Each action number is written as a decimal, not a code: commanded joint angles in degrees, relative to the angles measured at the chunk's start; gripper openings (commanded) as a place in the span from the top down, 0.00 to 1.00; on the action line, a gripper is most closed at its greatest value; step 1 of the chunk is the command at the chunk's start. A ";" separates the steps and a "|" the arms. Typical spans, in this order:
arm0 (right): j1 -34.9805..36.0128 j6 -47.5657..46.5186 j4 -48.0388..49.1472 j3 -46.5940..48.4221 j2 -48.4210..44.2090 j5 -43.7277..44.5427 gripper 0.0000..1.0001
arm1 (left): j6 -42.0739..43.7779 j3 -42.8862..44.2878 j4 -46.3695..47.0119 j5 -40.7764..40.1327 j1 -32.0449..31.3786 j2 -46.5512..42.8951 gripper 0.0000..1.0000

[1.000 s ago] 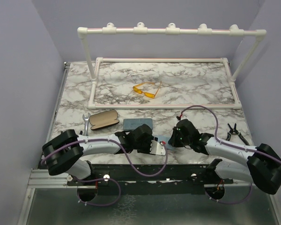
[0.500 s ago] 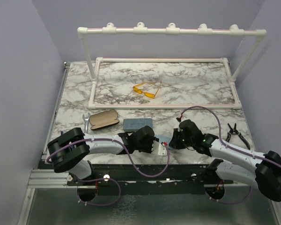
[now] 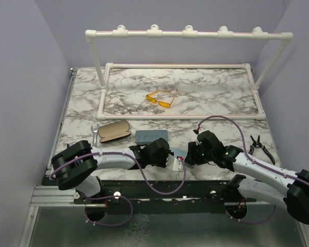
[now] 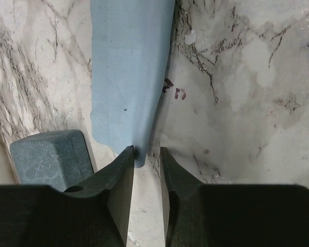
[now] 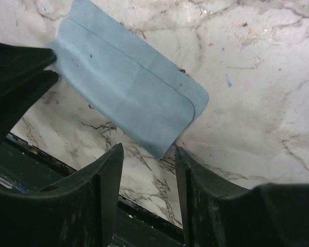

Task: Organize the sunglasses
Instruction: Fold the glasses cleaning cloth at the center of the board.

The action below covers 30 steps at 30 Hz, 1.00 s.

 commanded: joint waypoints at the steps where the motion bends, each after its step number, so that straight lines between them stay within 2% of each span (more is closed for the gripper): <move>1: 2.78 0.36 0.49 -0.71 -0.83 2.23 0.50 | 2.88 -0.53 -4.21 4.47 1.55 -3.53 0.70; 2: 3.02 0.19 0.25 -0.44 -1.75 3.71 0.48 | 3.41 -0.48 -4.77 6.83 2.46 -4.10 0.68; 3: 3.22 0.06 0.09 -0.37 -2.54 5.12 0.42 | 3.71 -0.47 -4.99 9.37 3.70 -4.65 0.65; 4: 3.20 0.69 -0.32 -0.31 -2.88 6.70 0.28 | 3.89 -0.44 -5.07 12.15 5.06 -4.97 0.61; 5: 3.23 1.57 -1.05 -0.23 -2.30 7.70 0.25 | 4.00 -0.25 -4.98 14.97 6.28 -5.06 0.58; 8: 3.52 3.89 -2.72 0.08 1.21 7.51 0.24 | 3.45 -0.50 -2.30 18.51 7.78 -4.24 0.54; 10: 4.39 5.58 -2.94 -0.14 2.06 8.37 0.27 | 3.92 -1.25 -0.12 19.24 7.80 -3.58 0.53; 17: 5.53 7.46 -0.62 -0.97 2.71 8.74 0.52 | 4.09 -2.51 3.05 15.74 7.80 -0.98 0.54; 25: 5.52 7.73 -0.16 -1.15 3.51 7.65 0.52 | 5.29 -2.74 3.78 12.96 7.80 0.07 0.65; 30: 5.53 7.85 -1.54 -1.28 0.75 8.29 0.50 | 5.43 -2.49 3.87 12.44 7.70 0.63 0.76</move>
